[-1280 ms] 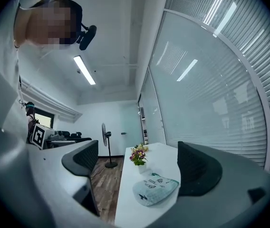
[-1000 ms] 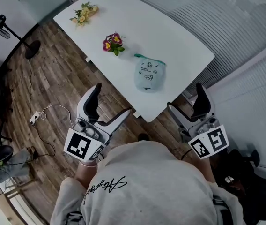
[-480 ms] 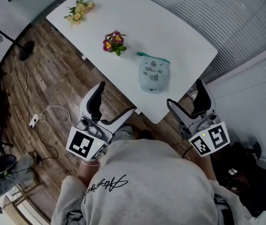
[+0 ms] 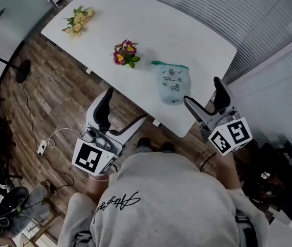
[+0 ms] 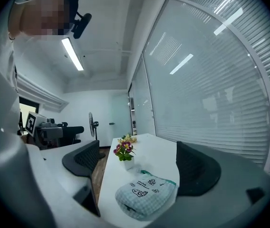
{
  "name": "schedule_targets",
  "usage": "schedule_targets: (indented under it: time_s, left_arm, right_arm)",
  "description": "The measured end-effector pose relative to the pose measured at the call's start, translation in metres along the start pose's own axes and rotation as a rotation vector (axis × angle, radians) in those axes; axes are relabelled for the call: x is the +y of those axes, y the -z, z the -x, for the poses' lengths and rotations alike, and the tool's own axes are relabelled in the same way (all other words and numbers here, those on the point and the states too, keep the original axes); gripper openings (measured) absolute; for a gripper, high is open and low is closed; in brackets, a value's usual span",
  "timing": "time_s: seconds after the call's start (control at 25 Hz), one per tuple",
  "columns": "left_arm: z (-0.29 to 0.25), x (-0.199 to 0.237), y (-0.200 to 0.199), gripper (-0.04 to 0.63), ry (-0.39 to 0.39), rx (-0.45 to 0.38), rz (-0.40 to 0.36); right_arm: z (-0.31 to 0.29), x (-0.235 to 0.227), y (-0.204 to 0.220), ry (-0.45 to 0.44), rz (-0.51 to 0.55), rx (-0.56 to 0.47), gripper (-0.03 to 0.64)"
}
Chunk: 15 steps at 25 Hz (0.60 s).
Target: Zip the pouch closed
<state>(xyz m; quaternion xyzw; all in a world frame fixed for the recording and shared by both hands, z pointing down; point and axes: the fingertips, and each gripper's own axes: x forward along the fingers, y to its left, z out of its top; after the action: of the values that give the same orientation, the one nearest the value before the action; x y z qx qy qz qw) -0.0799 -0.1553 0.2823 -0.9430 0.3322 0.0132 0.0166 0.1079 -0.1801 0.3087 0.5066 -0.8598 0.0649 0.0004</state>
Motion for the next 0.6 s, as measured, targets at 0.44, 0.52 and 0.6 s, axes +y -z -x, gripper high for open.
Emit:
schedule_targets:
  time_s: [0.44,0.52,0.6]
  left_arm:
    - [0.014,0.025,0.004,0.43,0.005,0.01,0.005]
    - [0.017,0.028,0.004,0.43,0.004,0.009,0.016]
    - [0.019,0.031,0.002,0.431,-0.001,0.007,0.016]
  right_arm:
    - [-0.074,-0.052,0.084,0.023,-0.047,0.208,0.478]
    - [-0.084,-0.058,0.094,0.033,-0.056,0.235,0.478]
    - [-0.092,-0.062,0.102,0.037,-0.053,0.263,0.477]
